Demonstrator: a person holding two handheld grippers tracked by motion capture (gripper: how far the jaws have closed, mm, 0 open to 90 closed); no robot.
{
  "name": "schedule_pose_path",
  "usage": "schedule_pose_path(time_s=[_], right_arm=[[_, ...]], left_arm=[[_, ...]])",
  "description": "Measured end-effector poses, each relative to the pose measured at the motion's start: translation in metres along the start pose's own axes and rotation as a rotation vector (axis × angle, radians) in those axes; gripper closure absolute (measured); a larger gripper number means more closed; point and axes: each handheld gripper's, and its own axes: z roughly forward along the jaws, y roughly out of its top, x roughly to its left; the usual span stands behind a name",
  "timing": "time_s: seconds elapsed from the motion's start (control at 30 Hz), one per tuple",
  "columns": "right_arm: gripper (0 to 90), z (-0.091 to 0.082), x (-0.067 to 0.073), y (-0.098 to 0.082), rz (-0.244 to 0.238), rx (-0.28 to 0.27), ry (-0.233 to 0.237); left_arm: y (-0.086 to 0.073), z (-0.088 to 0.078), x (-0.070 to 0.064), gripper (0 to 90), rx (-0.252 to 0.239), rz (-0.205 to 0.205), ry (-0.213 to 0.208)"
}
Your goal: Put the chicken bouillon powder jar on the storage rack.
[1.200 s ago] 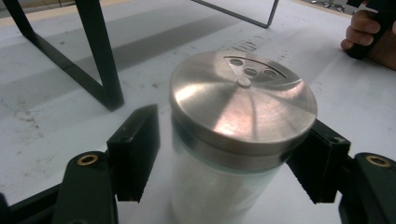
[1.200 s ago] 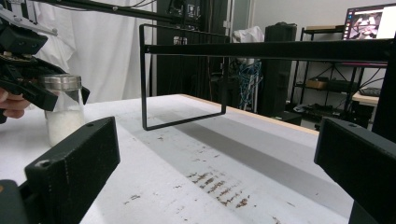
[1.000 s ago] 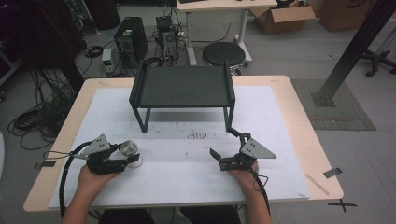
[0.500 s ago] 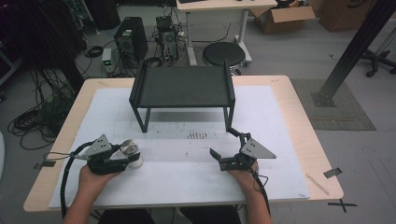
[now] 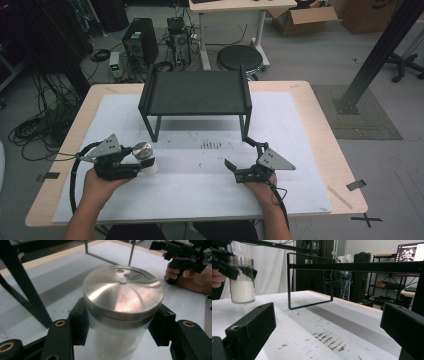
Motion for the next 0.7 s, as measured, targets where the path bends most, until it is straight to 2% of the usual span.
schedule_pose_path(time_s=[0.1, 0.23, 0.5, 0.7], right_arm=[[0.0, 0.0, 0.0, 0.0, 0.002, -0.001, 0.0], [0.0, 0.0, 0.0, 0.0, 0.002, -0.001, 0.0], [0.0, 0.0, 0.0, 0.0, 0.0, -0.001, 0.001], [0.0, 0.0, 0.0, 0.0, 0.001, -0.002, 0.0]], left_arm=[[0.013, 0.002, -0.006, 43.1, 0.0, 0.016, -0.012], [0.023, 0.004, -0.009, 43.1, -0.005, 0.025, -0.019], [0.05, 0.007, -0.009, 43.2, -0.02, 0.019, -0.021], [0.061, 0.009, -0.011, 43.2, -0.019, 0.028, -0.024]])
